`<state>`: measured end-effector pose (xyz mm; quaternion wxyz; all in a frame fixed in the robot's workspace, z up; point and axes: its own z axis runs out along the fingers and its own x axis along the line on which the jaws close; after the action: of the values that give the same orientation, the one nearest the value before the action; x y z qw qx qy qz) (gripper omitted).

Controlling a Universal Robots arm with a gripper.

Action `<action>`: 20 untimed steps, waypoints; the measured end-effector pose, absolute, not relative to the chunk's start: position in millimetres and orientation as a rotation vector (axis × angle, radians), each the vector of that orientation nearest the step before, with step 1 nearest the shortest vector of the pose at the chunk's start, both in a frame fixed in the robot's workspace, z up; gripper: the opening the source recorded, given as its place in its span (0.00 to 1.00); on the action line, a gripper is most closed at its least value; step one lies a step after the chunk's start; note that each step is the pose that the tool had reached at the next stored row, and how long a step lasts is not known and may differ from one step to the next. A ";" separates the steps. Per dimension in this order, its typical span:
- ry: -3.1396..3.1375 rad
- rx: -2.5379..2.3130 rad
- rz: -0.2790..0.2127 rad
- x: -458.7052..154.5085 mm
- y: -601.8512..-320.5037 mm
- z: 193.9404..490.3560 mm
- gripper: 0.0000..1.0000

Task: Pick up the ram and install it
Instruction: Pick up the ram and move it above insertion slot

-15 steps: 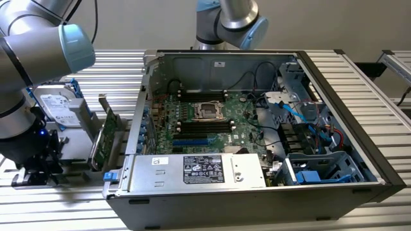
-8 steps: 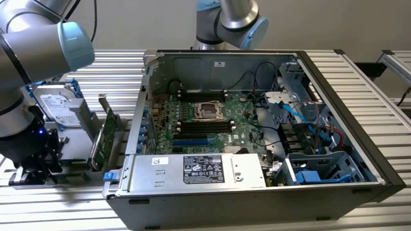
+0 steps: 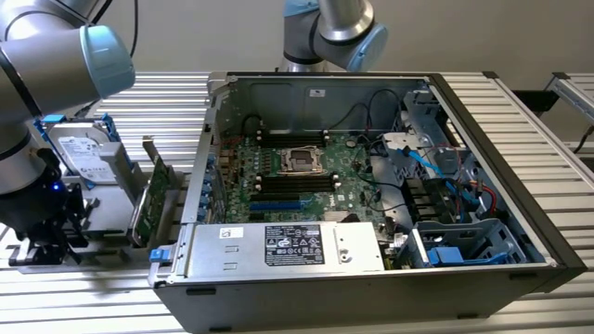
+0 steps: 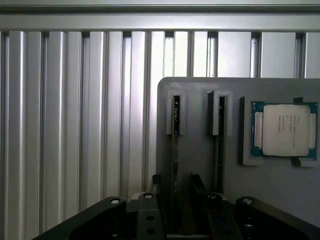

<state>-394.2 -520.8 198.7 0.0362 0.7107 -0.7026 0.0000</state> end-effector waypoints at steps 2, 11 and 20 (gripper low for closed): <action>-2.158 2.183 0.000 -394.2 -520.8 198.4 0.36; -2.158 2.182 0.000 -394.3 -520.8 197.9 0.28; -2.157 2.182 0.000 -394.2 -520.8 197.7 0.13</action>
<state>-394.2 -520.8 197.7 0.0366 0.7107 -0.7025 -0.0001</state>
